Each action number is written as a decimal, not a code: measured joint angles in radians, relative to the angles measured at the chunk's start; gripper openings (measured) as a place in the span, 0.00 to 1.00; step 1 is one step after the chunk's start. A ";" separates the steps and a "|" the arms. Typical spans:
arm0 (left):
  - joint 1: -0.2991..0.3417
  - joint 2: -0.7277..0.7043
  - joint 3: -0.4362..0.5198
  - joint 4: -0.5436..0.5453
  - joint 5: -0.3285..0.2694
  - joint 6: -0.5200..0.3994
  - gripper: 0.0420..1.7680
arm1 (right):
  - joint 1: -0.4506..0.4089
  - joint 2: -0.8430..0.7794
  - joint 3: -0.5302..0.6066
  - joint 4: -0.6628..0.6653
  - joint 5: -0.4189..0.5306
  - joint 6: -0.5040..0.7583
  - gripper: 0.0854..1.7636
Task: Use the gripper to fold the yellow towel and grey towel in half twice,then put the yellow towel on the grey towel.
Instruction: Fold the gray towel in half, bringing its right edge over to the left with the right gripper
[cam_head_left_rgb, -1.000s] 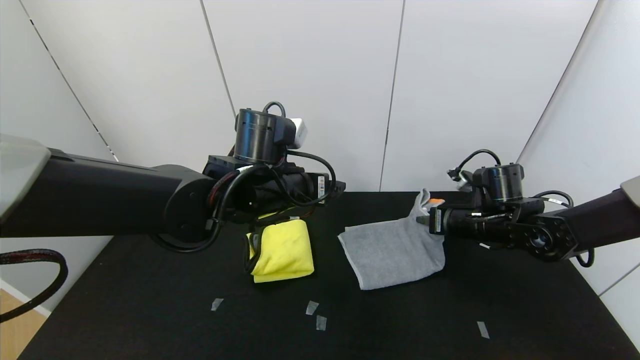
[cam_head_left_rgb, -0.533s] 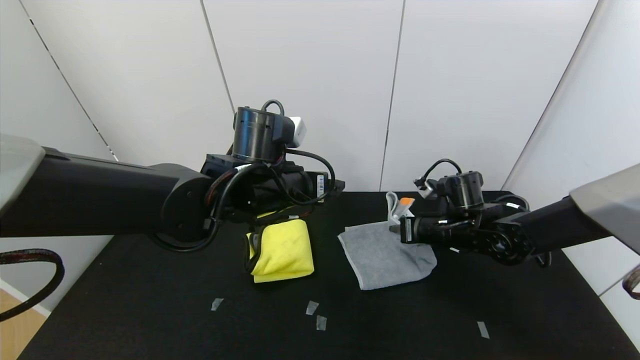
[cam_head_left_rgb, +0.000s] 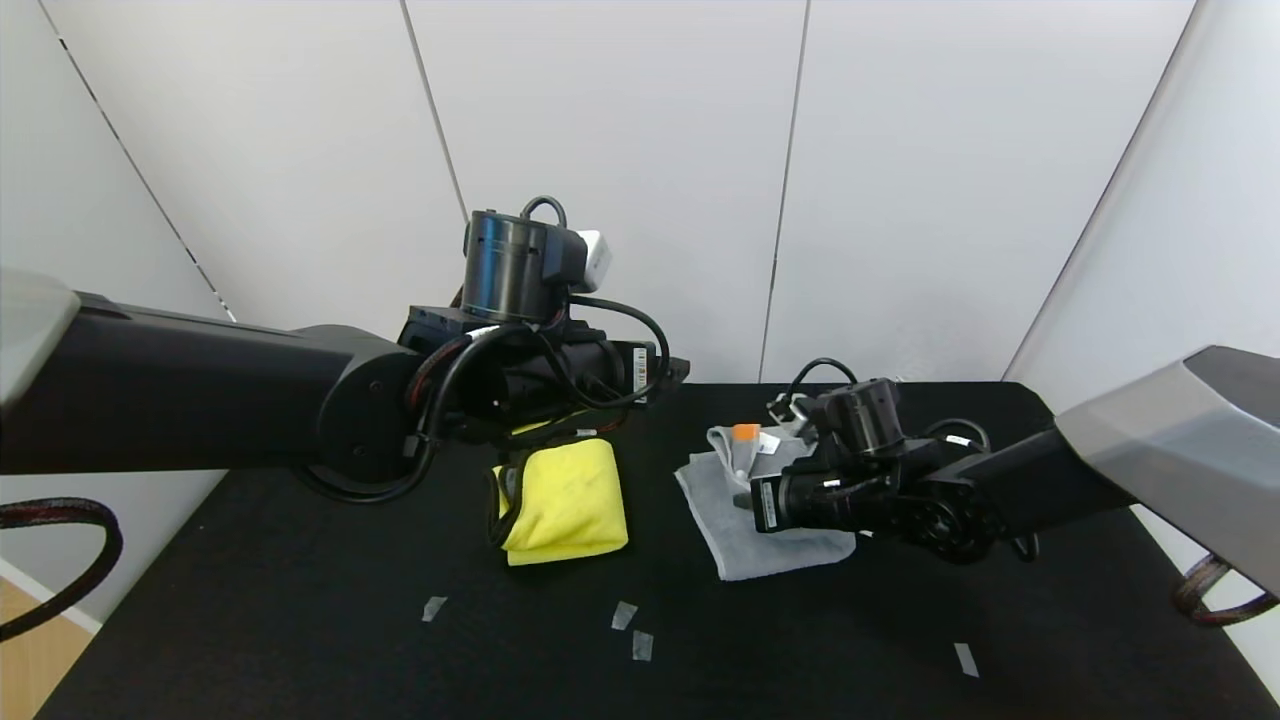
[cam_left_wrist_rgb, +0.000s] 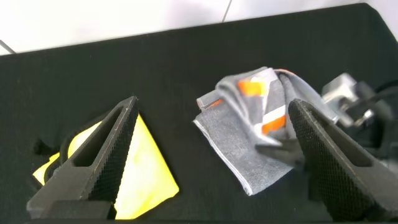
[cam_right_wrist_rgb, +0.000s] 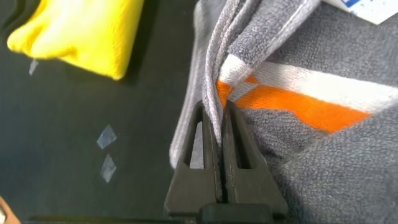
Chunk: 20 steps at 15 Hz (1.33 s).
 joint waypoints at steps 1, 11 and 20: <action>0.000 0.000 0.000 0.000 0.000 0.000 0.97 | 0.010 0.006 0.000 0.002 0.000 0.000 0.04; 0.000 0.000 0.000 0.000 0.001 0.001 0.97 | 0.075 0.039 0.009 0.014 -0.029 -0.001 0.04; 0.000 0.000 0.000 0.000 0.003 0.001 0.97 | 0.092 0.019 0.005 0.004 -0.042 -0.009 0.67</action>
